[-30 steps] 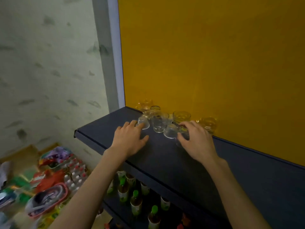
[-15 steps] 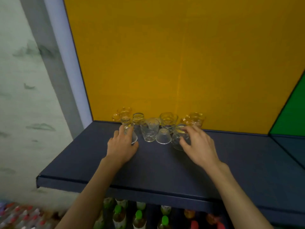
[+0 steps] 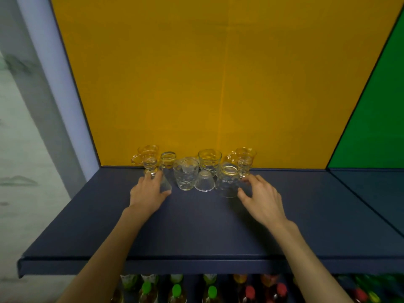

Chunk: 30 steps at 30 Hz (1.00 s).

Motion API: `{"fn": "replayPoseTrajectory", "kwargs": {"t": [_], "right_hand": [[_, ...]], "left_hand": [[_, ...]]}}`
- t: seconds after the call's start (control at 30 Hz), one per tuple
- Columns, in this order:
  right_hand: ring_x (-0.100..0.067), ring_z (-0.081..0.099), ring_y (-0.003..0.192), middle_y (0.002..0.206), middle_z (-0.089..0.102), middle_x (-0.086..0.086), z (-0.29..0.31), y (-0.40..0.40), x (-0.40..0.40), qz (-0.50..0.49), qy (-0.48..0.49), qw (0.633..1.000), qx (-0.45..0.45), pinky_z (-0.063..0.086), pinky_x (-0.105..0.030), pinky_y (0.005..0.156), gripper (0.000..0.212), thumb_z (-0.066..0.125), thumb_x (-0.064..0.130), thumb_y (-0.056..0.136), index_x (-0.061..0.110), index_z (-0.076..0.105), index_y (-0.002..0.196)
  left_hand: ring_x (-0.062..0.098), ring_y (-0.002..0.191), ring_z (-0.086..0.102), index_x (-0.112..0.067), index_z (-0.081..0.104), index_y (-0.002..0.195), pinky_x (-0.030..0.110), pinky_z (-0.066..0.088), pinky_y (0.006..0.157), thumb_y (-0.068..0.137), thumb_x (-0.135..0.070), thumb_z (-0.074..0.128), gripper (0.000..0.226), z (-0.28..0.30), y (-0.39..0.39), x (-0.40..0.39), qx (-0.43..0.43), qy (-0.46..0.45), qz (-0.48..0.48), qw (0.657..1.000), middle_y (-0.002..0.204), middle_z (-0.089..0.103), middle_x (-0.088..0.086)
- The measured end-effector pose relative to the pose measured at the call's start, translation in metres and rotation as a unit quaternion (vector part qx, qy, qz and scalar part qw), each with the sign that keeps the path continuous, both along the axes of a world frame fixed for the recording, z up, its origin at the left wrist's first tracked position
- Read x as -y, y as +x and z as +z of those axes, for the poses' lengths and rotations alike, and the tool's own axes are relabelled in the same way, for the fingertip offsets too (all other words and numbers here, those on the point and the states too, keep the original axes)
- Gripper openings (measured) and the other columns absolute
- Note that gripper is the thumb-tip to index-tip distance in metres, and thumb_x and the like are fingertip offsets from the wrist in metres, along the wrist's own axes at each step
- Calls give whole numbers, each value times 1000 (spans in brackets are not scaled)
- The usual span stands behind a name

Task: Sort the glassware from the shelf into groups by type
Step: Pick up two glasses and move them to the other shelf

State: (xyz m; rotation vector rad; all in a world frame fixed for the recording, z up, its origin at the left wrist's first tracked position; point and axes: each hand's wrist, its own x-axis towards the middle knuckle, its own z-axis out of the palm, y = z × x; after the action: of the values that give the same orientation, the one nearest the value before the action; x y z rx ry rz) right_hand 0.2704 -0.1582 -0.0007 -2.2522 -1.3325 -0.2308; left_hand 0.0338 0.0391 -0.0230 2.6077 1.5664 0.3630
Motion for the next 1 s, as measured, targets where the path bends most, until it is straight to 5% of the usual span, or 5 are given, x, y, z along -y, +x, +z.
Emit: {"fn": "replayPoseTrajectory", "kwargs": {"t": [0.27,0.37,0.6,0.77,1.0], "right_hand": [[-28,57,118,129,58,-5,-15,8,-25,-30,0,996,-90,48,-39,84,69,67,55,83,18,46,137],[-28,52,127,139,53,-5,-22,14,-33,-22,-1,989,-147,47,-42,93,87,72,62,75,21,38,144],[-27,56,124,135,60,0,-29,20,-50,4,-12,984,-178,48,-41,93,87,79,65,64,25,45,134],[-28,58,121,131,63,-1,-31,21,-60,3,-31,982,-185,48,-44,96,85,80,67,61,23,49,127],[-23,62,110,116,66,5,-29,21,-59,0,-20,975,-221,51,-41,90,82,85,65,52,25,50,115]], "left_hand": [[34,107,61,-22,42,125,38,43,75,80,-51,78,64,1,-10,9,59,-23,-49,997,114,67,8],[31,97,62,-23,44,113,37,39,71,73,-50,84,62,9,-15,21,144,-18,-48,988,107,66,1],[7,90,69,-28,51,110,28,58,73,60,-34,96,68,22,-8,50,440,-159,-31,884,106,67,-7],[10,104,70,-34,58,128,40,59,90,43,-52,95,95,19,-1,43,454,-180,-29,872,116,69,-8],[-1,100,66,-30,64,123,20,54,84,57,-34,98,75,22,10,46,442,-147,-54,883,111,71,-13]]}}
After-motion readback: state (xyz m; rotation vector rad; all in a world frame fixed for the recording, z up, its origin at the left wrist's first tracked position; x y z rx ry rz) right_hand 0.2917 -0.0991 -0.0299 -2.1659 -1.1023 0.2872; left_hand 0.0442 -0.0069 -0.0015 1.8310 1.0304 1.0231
